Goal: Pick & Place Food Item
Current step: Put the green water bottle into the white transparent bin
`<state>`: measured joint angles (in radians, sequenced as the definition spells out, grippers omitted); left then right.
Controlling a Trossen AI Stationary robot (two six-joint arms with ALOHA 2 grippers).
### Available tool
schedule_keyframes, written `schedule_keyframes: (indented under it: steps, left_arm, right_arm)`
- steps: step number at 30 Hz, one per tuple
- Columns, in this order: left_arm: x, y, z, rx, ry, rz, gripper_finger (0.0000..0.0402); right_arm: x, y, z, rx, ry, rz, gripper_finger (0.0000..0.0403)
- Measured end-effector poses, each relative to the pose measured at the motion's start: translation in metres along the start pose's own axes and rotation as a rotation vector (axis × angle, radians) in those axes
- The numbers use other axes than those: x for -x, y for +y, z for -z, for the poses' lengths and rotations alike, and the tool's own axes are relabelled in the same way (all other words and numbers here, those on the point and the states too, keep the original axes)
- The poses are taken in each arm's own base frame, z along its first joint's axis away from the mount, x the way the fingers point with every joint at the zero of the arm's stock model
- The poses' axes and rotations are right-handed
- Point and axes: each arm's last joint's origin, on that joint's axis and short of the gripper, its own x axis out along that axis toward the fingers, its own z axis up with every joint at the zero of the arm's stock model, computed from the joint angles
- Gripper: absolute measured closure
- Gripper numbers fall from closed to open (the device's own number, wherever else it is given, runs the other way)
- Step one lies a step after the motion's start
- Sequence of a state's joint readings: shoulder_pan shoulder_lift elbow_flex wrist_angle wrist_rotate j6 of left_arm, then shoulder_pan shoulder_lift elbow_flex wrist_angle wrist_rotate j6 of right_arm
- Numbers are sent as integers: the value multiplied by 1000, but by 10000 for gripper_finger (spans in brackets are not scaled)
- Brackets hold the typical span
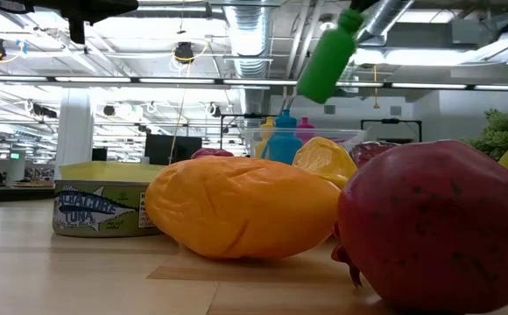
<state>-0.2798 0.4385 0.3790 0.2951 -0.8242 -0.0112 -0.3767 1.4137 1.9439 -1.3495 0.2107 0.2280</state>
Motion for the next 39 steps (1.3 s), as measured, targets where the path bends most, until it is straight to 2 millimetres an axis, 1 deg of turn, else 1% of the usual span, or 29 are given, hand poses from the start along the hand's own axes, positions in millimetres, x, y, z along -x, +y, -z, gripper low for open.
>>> schedule_keyframes:
  steps: [4,7,13,16,21,27,33,39]
  left_arm:
    - [0,0,0,-5,0,0,402]
    - [0,0,0,-6,0,0,402]
    - [0,0,0,-6,0,0,402]
    - [0,0,0,-6,0,0,402]
    - [0,0,0,-7,0,-3,402]
    - [0,0,0,-7,1,-3,402]
    - [0,0,0,-8,2,-3,402]
    - [0,0,0,-8,2,-2,402]
  right_arm:
    - [-31,-13,-15,-4,70,73,349]
    - [-54,-22,-17,-15,159,116,349]
    - [-87,-31,-19,15,273,151,349]
    - [-93,-32,-20,18,287,155,349]
    - [-95,-31,-21,16,284,154,349]
    - [-102,-31,-13,-10,342,147,349]
    - [-110,-30,-13,-12,321,138,349]
    - [-126,-33,-3,-19,373,148,349]
